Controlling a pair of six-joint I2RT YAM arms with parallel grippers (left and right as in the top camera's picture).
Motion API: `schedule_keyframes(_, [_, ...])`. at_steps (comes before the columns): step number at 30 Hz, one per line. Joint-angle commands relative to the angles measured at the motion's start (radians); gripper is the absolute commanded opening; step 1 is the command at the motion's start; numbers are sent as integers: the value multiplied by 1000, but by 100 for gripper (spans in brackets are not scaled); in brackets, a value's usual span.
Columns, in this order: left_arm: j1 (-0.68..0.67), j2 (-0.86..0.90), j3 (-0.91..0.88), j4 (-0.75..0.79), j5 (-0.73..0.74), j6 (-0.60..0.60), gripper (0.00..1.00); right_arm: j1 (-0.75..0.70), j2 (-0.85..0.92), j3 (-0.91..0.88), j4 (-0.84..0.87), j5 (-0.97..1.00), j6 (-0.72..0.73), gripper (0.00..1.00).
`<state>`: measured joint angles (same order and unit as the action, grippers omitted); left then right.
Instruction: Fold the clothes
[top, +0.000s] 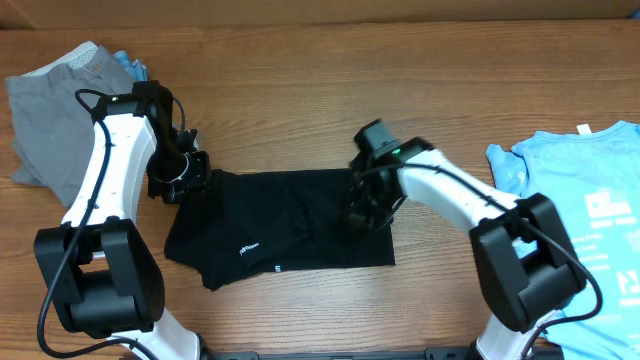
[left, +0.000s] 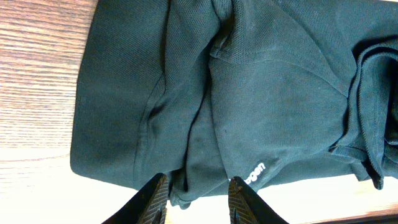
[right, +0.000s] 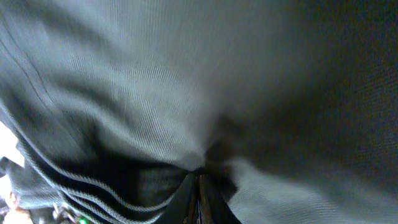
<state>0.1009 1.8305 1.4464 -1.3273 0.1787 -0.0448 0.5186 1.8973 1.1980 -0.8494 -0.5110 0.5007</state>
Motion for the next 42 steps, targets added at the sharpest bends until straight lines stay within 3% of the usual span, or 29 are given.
schedule_keyframes(1, [3,-27,17,0,-2,23,35,53,26,-12,6,-156,-11,4])
schedule_keyframes(5, [3,-27,17,0,-2,23,35,145,-13,16,-16,-345,-118,4])
schedule_keyframes(11, [3,-27,17,1,-3,23,36,225,-124,121,-87,-109,-163,4])
schedule_keyframes(16, [3,-27,17,1,-2,23,36,126,-183,140,-107,122,-14,4])
schedule_keyframes(23, [3,-27,17,16,-2,23,36,-74,-135,113,-134,126,10,4])
schedule_keyframes(30, [3,-27,17,16,-2,23,35,-106,-24,51,-141,79,35,4])
schedule_keyframes(37, [3,-27,17,16,6,23,35,5,26,45,-104,0,54,4])
schedule_keyframes(42, [3,-27,17,11,5,23,35,163,35,45,-14,-171,8,4])
